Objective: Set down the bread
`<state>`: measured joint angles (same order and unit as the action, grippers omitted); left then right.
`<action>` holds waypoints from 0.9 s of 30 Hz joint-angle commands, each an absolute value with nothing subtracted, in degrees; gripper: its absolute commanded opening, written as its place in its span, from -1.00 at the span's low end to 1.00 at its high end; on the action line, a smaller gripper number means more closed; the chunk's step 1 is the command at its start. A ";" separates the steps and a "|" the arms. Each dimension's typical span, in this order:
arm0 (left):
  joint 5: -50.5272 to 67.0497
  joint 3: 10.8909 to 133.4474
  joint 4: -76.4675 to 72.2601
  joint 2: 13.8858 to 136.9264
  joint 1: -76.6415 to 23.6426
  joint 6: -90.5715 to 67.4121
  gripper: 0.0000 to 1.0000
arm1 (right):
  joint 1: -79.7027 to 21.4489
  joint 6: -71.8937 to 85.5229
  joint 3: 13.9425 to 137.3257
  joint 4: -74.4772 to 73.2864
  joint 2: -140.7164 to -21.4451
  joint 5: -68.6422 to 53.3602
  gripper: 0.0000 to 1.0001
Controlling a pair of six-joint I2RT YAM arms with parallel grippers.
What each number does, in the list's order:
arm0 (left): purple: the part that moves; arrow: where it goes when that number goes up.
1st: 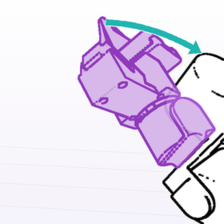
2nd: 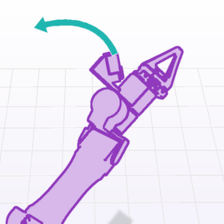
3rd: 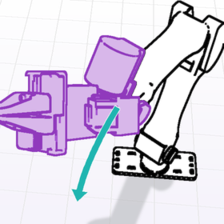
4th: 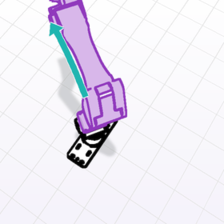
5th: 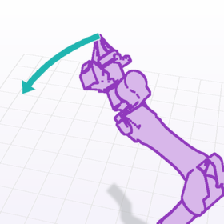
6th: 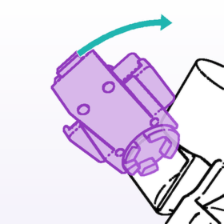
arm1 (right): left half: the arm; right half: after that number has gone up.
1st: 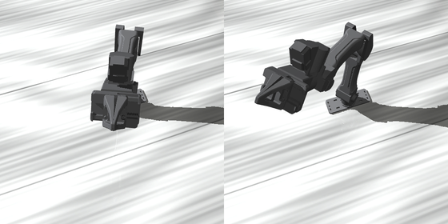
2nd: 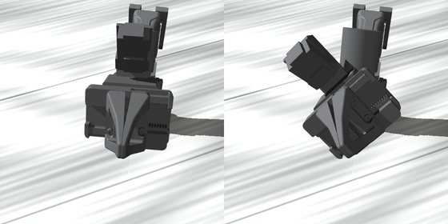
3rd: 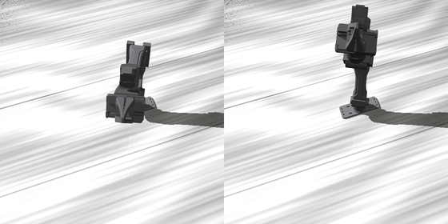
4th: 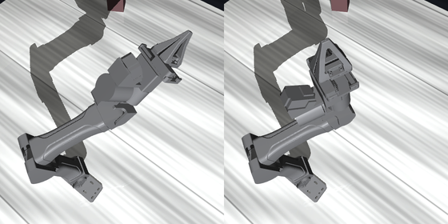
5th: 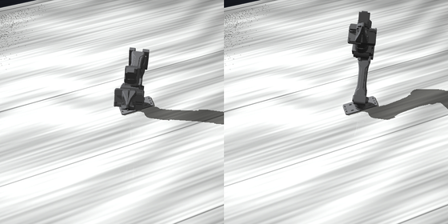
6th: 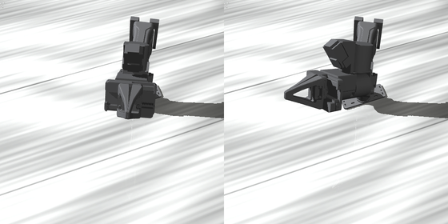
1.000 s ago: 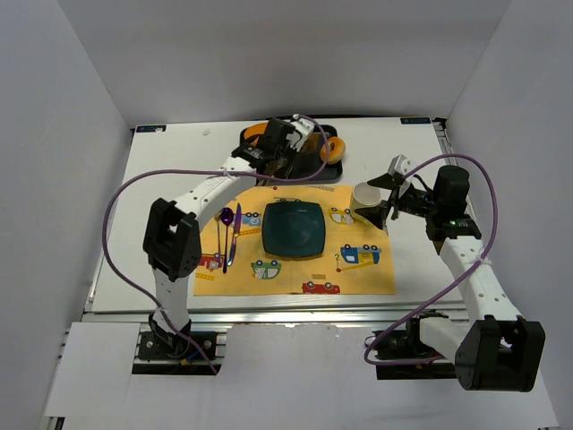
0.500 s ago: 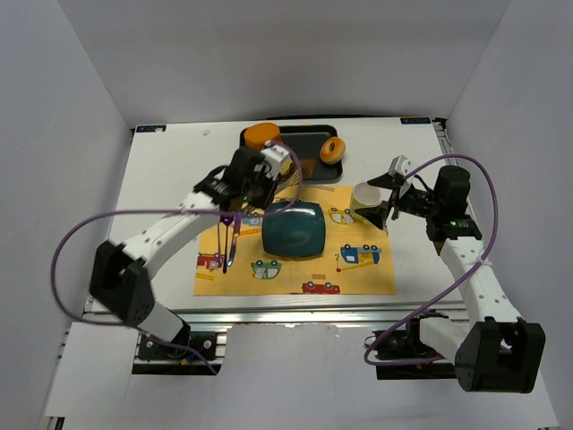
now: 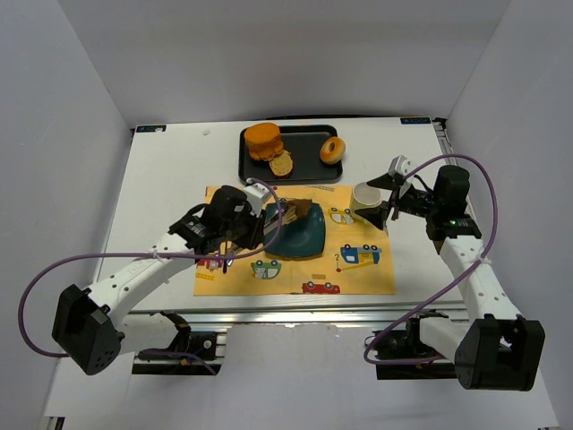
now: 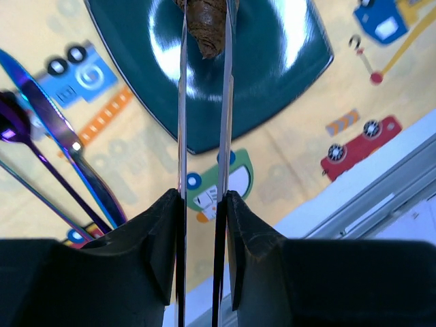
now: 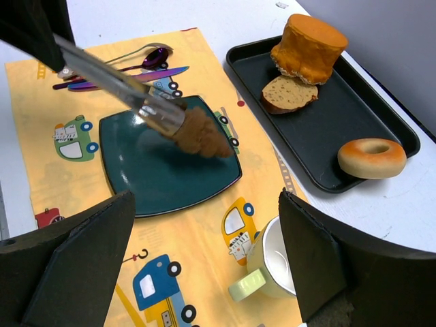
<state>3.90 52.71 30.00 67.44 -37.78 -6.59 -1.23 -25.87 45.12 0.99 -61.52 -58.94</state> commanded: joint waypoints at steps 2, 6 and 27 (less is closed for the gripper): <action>5.10 50.89 28.83 67.85 -39.02 -7.82 -0.84 | -1.05 -25.93 47.02 0.70 -61.35 -59.94 0.79; 4.48 50.45 29.00 67.50 -39.20 -8.26 -0.48 | -0.97 -26.10 46.93 0.44 -61.35 -59.94 0.79; 10.28 52.91 35.94 64.87 -39.37 -6.51 0.08 | -0.88 -26.37 46.23 0.61 -61.17 -60.47 0.79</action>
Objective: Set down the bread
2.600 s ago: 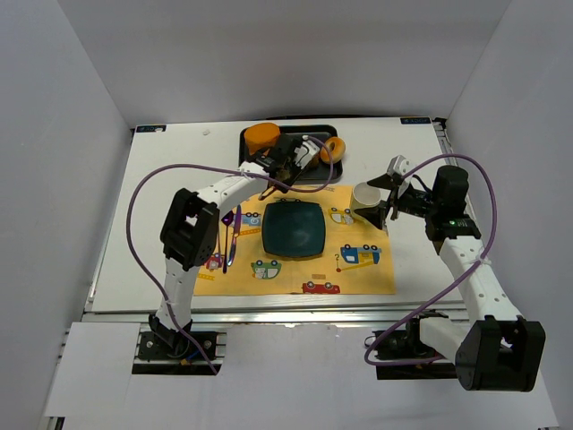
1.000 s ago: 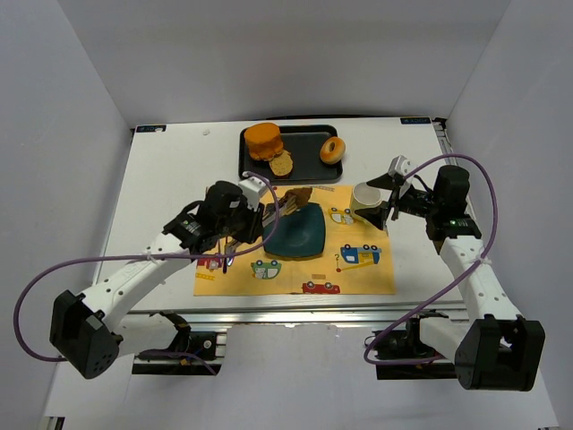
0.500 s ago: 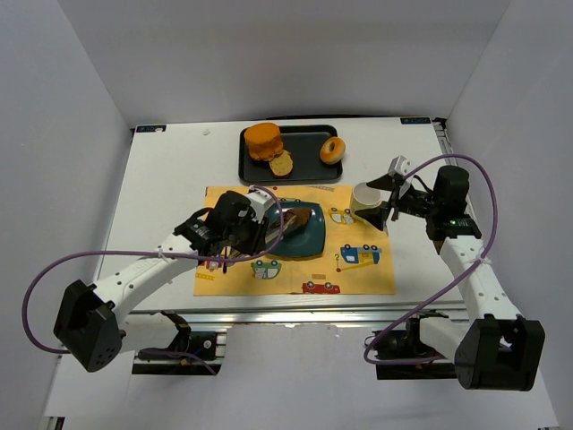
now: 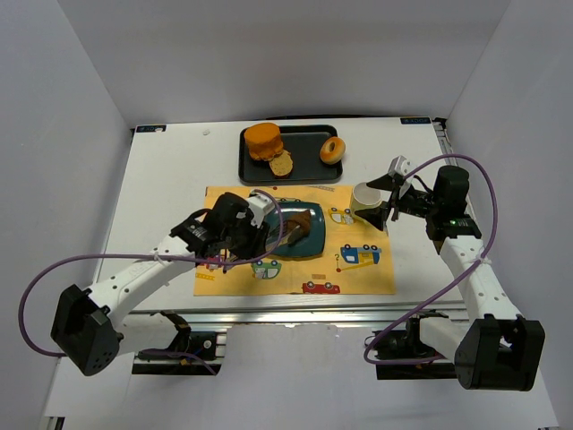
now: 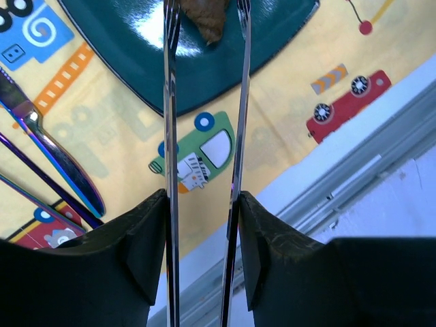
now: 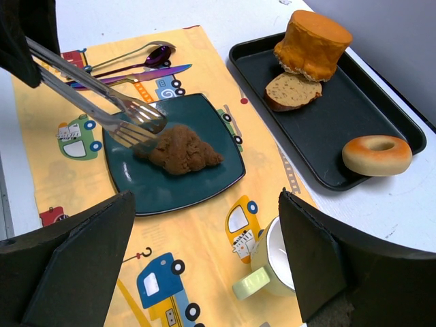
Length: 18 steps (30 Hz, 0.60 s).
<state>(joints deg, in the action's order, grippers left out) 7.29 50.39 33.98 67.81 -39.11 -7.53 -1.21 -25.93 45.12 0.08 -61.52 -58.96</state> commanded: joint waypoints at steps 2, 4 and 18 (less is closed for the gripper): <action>10.81 53.35 37.69 64.08 -39.37 -6.24 0.08 | -0.97 -26.19 46.14 0.88 -61.17 -60.56 0.79; 10.99 53.70 38.41 63.29 -39.37 -6.41 0.07 | -0.97 -26.02 46.14 1.14 -61.26 -60.56 0.79; 12.04 65.29 19.01 75.30 -35.96 -26.69 -1.00 | -0.97 -25.14 45.70 2.02 -61.17 -61.08 0.79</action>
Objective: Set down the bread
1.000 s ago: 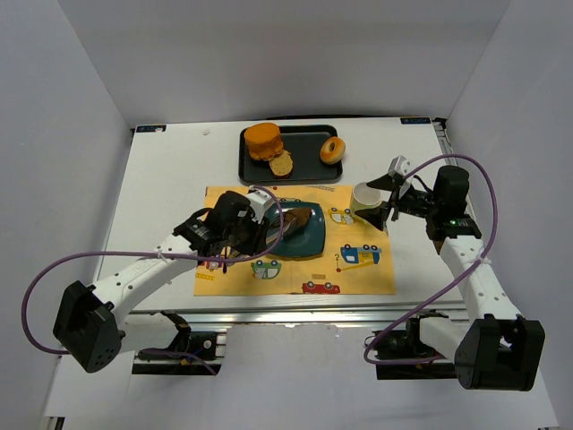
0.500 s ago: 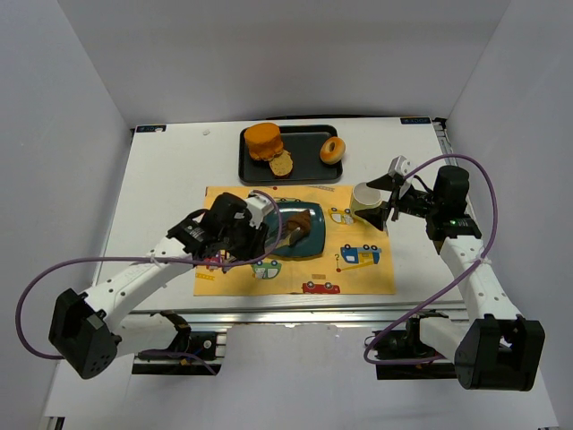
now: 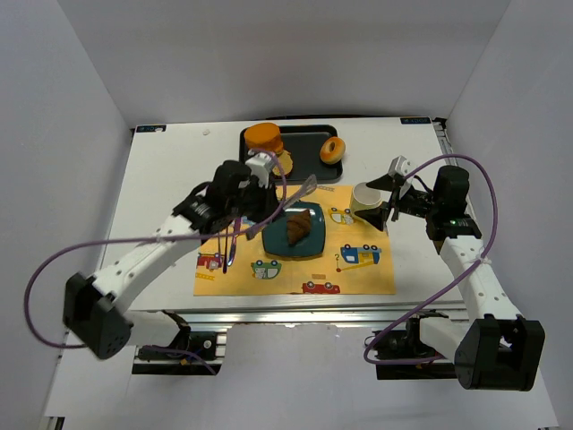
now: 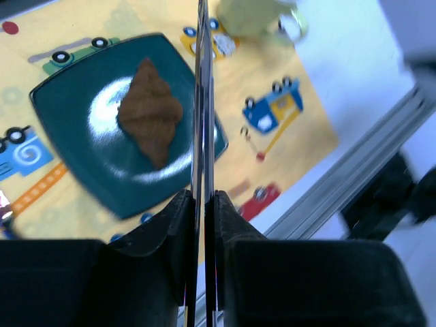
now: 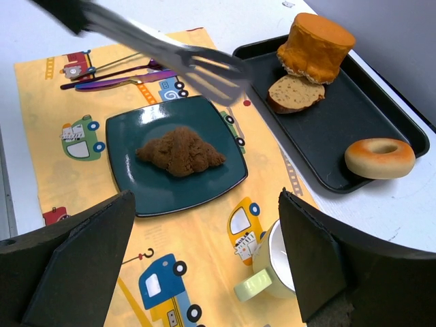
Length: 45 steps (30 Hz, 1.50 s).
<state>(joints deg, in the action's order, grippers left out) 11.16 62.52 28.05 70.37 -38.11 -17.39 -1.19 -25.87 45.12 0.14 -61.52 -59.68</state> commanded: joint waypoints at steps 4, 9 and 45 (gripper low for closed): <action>15.99 75.03 13.11 93.02 -30.86 -39.18 -1.00 | -0.97 -24.61 45.79 2.29 -60.82 -60.65 0.79; 16.52 84.97 6.85 105.19 -26.64 -48.51 -0.92 | -0.97 -24.52 46.05 2.37 -60.64 -60.56 0.79; 21.00 99.93 12.04 123.75 -25.31 -47.64 0.08 | -0.97 -24.08 43.77 3.60 -61.52 -59.94 0.79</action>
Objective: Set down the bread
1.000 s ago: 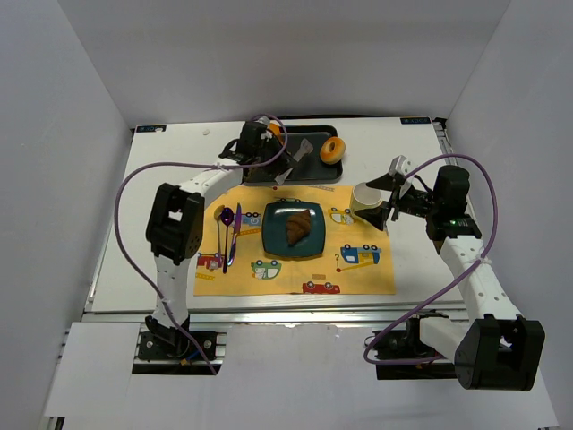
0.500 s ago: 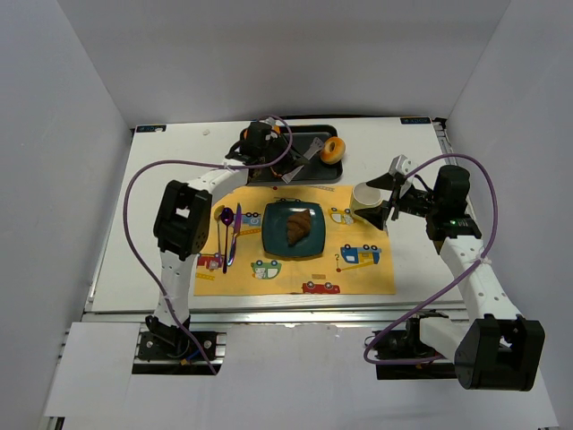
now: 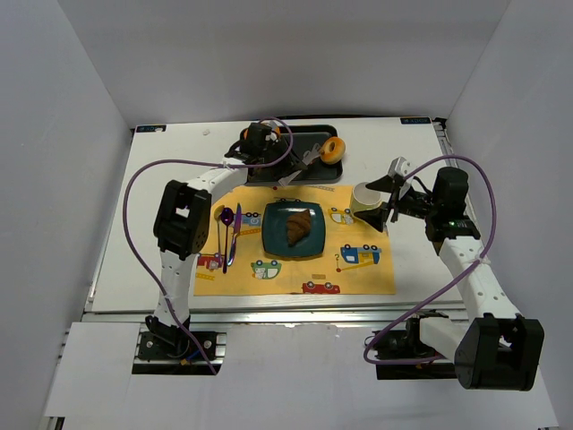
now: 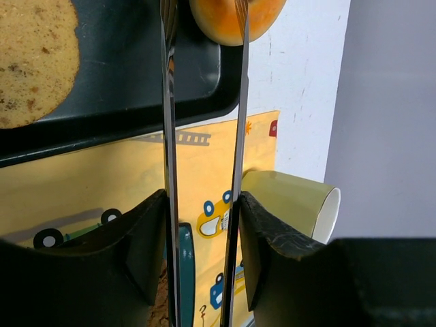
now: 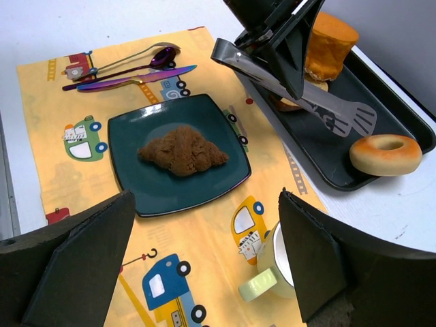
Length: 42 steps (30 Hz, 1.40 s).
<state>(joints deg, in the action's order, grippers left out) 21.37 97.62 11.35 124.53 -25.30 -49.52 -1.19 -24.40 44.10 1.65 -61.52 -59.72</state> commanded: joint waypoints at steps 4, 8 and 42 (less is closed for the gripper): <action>22.67 99.76 10.47 124.80 -25.31 -48.51 0.11 | -0.97 -24.08 43.68 3.69 -61.52 -59.85 0.79; 23.73 99.32 8.53 125.59 -25.31 -50.09 0.14 | -0.97 -24.34 43.42 3.52 -61.35 -59.68 0.79; 28.39 96.68 -6.68 128.85 -24.96 -63.02 0.06 | -0.88 -25.22 42.72 2.90 -61.08 -59.77 0.79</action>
<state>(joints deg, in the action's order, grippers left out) 26.65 95.72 -3.73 129.25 -25.23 -62.08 -1.13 -24.86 43.16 1.61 -61.56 -59.48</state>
